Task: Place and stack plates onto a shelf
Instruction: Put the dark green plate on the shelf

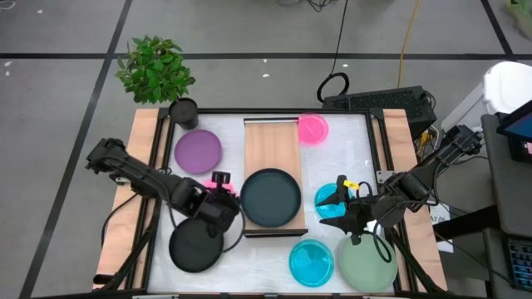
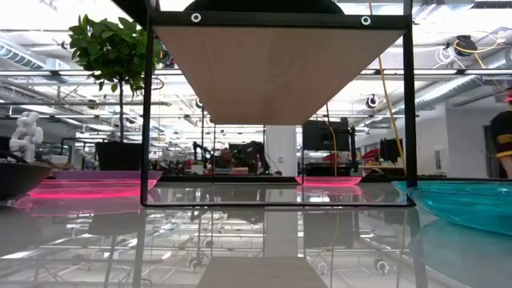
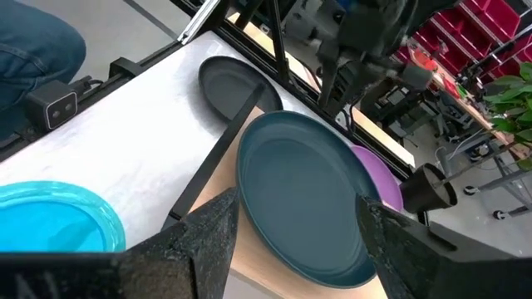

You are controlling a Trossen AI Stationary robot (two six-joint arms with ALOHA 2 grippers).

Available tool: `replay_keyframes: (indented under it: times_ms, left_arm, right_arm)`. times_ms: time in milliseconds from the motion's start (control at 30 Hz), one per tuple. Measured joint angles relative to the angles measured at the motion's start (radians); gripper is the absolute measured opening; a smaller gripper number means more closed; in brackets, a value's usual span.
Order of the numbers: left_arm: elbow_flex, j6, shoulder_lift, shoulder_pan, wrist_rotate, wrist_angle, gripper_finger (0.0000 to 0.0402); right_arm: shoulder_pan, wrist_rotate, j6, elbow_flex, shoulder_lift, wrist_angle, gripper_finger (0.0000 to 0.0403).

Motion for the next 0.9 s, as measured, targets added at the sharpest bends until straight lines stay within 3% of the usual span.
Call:
replay_keyframes:
  times_ms: [200,400,900]
  left_arm:
    - [-0.062,-0.066,0.000,0.033,-0.020,0.029,0.0081]
    - [-0.093,0.011,0.000,0.045,-0.033,0.153,0.0081]
    - [-0.093,0.021,0.000,0.056,-0.053,0.205,0.0081]
  right_arm:
    - [0.000,0.000,0.000,0.000,0.000,0.000,0.0223]
    - [0.000,0.000,0.000,0.000,0.000,0.000,0.0223]
    - [-0.001,0.000,0.026,0.000,0.003,-0.001,0.0223]
